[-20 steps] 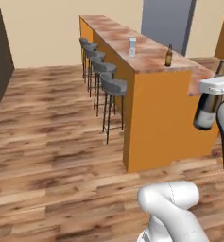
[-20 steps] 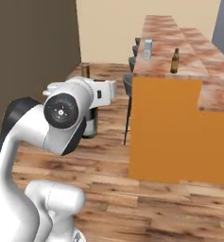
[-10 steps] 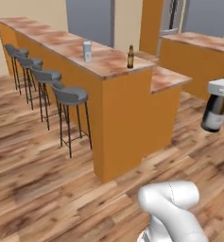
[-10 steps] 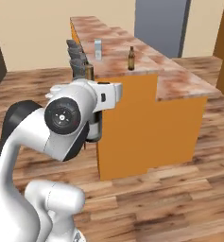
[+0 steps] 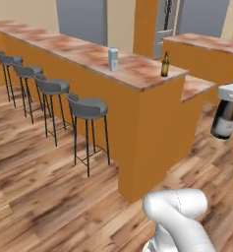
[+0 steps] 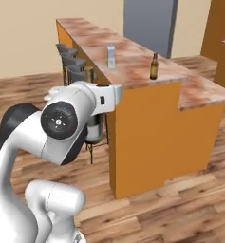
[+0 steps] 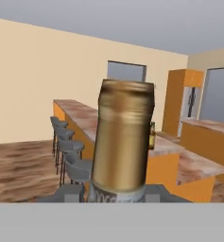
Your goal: Move the drinks to the dining counter.
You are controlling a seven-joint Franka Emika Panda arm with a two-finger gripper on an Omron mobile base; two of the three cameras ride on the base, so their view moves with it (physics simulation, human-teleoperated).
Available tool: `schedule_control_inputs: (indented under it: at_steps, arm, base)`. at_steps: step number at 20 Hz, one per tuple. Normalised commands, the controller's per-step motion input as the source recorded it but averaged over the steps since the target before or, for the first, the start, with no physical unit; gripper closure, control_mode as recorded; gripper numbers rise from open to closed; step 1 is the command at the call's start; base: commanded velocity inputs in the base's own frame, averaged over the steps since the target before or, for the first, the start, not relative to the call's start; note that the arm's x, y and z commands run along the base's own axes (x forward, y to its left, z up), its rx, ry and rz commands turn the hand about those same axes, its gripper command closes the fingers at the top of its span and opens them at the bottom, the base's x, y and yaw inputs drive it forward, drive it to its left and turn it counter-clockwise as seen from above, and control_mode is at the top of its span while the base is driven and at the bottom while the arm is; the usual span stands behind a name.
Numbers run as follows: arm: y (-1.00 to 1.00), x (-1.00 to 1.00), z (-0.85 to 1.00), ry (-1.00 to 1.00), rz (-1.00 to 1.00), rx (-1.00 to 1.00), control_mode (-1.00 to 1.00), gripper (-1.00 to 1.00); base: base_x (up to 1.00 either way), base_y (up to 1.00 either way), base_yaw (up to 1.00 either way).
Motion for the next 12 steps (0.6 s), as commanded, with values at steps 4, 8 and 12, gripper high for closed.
schedule_control_inputs:
  at_steps: [4,8,12]
  arm:
    - [0.00,0.00,0.00,0.00,0.00,0.00,1.00,1.00]
    - [0.00,0.00,0.00,0.00,0.00,0.00,1.00,1.00]
    - [0.00,0.00,0.00,0.00,0.00,0.00,1.00,1.00]
  base:
    - [1.00,0.92,-0.35]
    - [1.00,0.88,-0.37]
    - [1.00,0.89,-0.36]
